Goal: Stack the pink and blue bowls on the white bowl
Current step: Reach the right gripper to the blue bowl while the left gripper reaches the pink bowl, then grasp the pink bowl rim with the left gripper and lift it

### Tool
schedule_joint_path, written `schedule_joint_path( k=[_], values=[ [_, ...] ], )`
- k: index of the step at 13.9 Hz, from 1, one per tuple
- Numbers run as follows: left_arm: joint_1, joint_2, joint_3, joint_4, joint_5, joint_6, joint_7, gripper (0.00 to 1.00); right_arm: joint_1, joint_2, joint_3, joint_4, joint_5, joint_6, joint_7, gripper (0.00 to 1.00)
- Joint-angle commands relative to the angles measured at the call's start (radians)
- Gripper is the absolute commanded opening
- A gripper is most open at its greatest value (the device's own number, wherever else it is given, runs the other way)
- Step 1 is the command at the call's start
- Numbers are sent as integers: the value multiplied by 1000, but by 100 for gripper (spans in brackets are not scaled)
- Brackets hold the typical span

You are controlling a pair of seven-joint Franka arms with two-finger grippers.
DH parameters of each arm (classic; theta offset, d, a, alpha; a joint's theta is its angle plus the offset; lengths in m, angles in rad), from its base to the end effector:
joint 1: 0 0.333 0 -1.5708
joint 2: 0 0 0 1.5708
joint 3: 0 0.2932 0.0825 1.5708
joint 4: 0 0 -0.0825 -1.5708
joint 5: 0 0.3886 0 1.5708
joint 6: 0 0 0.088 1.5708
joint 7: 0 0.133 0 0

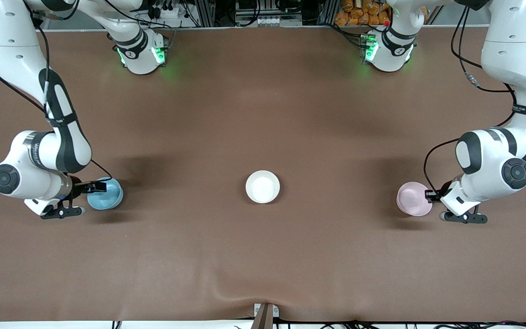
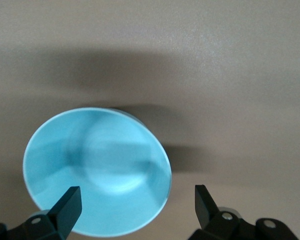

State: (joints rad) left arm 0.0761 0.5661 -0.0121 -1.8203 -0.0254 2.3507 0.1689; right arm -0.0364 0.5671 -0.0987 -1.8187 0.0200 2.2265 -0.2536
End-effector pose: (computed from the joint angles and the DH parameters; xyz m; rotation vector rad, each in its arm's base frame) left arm 0.6353 0.0401 0.1738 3.1101 -0.1322 -0.0508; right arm 0.6145 -0.0818 0.1661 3.1179 0.1815 -0.2520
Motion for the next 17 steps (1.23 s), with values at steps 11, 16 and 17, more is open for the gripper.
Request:
schedule_joint_path(
  k=[11, 16, 17],
  values=[
    [-175, -54, -126, 217, -70, -237, -429, 0, -19, 43, 8, 13, 21, 24, -46, 0],
    [-304, -52, -141, 233, -77, -238, -583, 0, -5, 28, 10, 12, 26, 21, -49, 0],
    [-327, -51, -144, 239, -109, -237, -597, 0, -3, 22, 10, 12, 26, 21, -49, 0]
  ],
)
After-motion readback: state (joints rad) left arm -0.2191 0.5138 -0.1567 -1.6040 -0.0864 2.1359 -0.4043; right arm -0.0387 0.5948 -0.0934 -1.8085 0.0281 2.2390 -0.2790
